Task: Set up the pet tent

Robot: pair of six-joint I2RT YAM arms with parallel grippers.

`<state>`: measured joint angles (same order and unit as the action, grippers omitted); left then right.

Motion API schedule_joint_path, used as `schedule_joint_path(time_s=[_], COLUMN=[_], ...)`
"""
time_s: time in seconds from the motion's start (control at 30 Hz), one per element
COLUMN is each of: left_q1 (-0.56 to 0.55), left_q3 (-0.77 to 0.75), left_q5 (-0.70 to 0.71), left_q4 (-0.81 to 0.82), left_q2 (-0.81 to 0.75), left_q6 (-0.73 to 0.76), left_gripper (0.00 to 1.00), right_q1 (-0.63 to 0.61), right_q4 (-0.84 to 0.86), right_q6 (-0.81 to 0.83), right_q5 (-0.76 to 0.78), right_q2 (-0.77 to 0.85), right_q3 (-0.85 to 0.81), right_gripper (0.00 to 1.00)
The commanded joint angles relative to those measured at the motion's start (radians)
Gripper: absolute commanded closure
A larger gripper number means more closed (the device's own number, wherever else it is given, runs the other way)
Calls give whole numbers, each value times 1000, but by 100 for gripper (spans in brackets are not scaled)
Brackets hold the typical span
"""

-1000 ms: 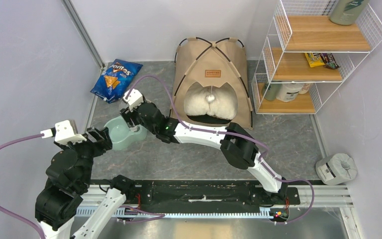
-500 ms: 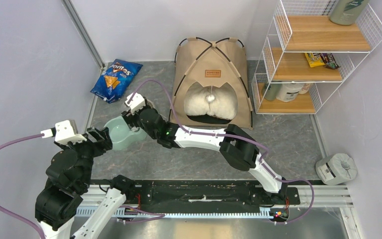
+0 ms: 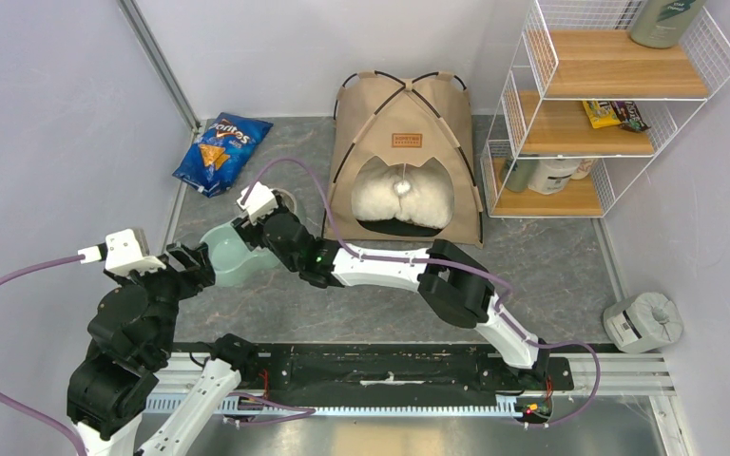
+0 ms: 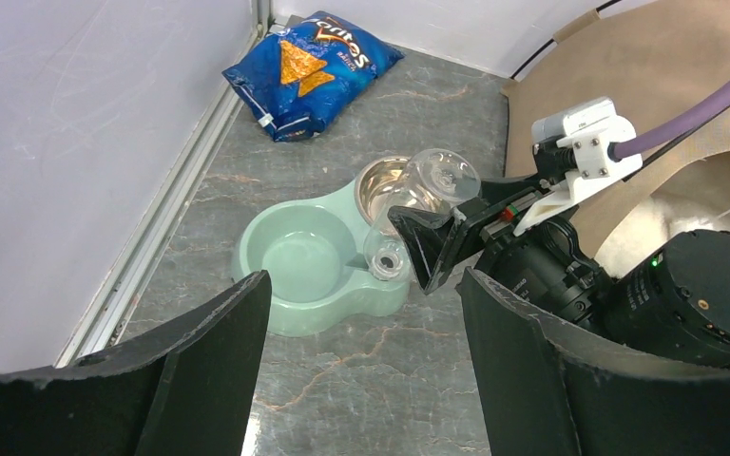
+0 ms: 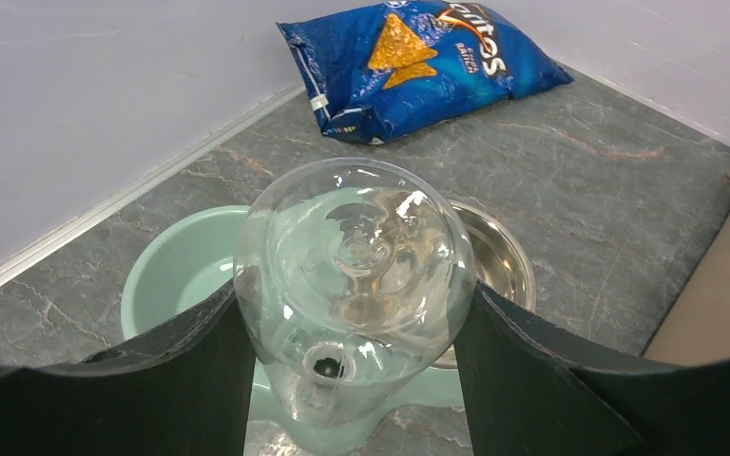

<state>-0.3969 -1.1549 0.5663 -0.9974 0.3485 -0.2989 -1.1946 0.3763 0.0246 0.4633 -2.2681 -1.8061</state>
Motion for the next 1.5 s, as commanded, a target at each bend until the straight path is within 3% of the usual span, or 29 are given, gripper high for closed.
schedule_joint_path(time_s=[0.0, 0.13, 0.3, 0.67, 0.73, 0.9, 1.07, 1.47], left_q1=[2, 1, 1, 2, 2, 2, 2, 2], left_q3=[-28, -28, -34, -48, -48, -59, -82, -144], left_q5=[-6, -9, -13, -32, -34, -39, -50, -117], left_q4=[28, 29, 28, 25, 24, 13, -2, -87], left_q2=[0, 3, 2, 11, 11, 14, 15, 6], left_q6=[-3, -3, 1, 9, 9, 8, 2, -16], left_gripper=[21, 21, 21, 20, 20, 20, 20, 19], right_q1=[-5, -5, -20, -26, -25, -25, -25, -25], right_q4=[-110, -95, -149, -259, -264, -275, -300, -424], right_q6=[-16, -62, 23, -3, -13, -23, -58, -236], right_q5=[148, 106, -11, -31, -28, -25, -49, -23], right_q2=[-18, 3, -47, -96, -91, -59, 0, 268], right_q3=[31, 64, 5, -55, -49, -58, -66, 180], right_gripper=[54, 52, 47, 38, 32, 3, 3, 3])
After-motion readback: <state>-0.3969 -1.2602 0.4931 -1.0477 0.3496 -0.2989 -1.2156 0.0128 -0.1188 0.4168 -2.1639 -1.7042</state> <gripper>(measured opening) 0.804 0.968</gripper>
